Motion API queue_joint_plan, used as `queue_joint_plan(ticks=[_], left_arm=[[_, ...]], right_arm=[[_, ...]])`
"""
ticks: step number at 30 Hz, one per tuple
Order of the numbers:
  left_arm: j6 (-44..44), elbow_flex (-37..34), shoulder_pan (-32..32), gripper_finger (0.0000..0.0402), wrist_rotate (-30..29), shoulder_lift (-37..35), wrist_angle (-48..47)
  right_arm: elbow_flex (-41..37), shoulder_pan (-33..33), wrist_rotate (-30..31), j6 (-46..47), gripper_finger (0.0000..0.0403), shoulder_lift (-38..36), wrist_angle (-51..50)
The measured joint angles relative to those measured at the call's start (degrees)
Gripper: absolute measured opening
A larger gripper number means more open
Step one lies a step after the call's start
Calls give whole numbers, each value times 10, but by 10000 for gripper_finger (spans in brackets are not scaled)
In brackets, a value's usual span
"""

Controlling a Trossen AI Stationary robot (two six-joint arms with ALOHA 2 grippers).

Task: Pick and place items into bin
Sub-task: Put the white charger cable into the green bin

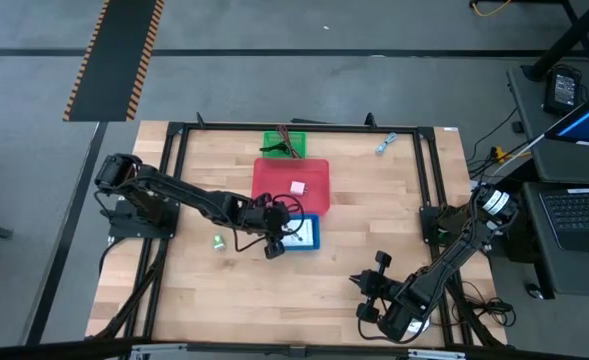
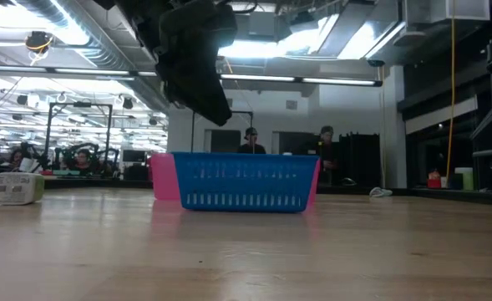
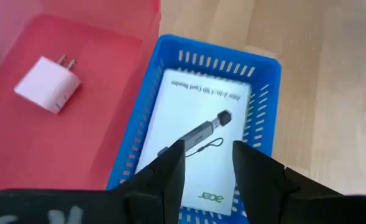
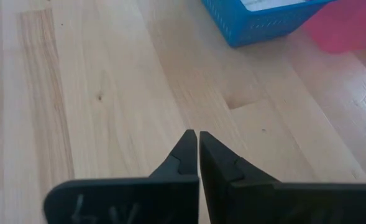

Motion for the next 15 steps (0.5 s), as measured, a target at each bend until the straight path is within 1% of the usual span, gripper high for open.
queue_joint_plan(ticks=[4,9,13,15], left_arm=[[29,10,0,127,0,-10,1],[60,14,-1,120,0,-38,-2],[60,15,-2,109,20,-70,-42],[70,15,-5,103,19,-88,-71]], right_arm=[[0,-4,0,-4,0,0,-3],[0,-21,1,-43,0,0,-3],[0,-39,2,-75,0,0,-2],[1,-52,5,-96,0,0,-2]])
